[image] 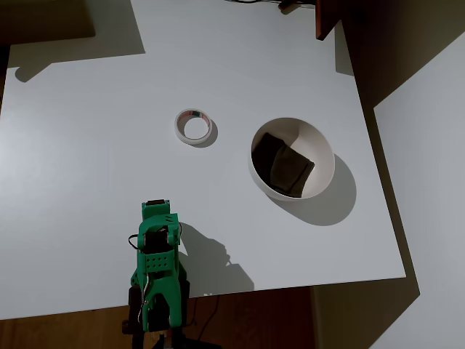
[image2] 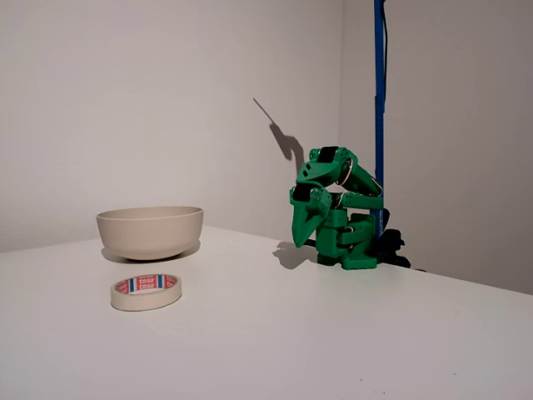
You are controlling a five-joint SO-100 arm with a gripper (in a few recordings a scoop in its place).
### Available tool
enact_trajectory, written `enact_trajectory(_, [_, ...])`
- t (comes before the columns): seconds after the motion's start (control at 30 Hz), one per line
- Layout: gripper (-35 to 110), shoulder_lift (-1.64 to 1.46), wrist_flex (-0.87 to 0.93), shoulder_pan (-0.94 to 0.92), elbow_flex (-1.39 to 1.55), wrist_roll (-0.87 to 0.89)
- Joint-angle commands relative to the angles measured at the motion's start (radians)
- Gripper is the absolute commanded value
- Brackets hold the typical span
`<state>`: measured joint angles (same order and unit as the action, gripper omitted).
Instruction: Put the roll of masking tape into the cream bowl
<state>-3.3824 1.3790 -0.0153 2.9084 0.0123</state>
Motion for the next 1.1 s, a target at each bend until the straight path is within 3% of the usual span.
enact_trajectory(0.0, [-8, -0.008, 0.008, 0.009, 0.005, 0.002])
enact_trajectory(1.07, [-8, -0.006, -0.061, -0.038, -0.061, 0.066])
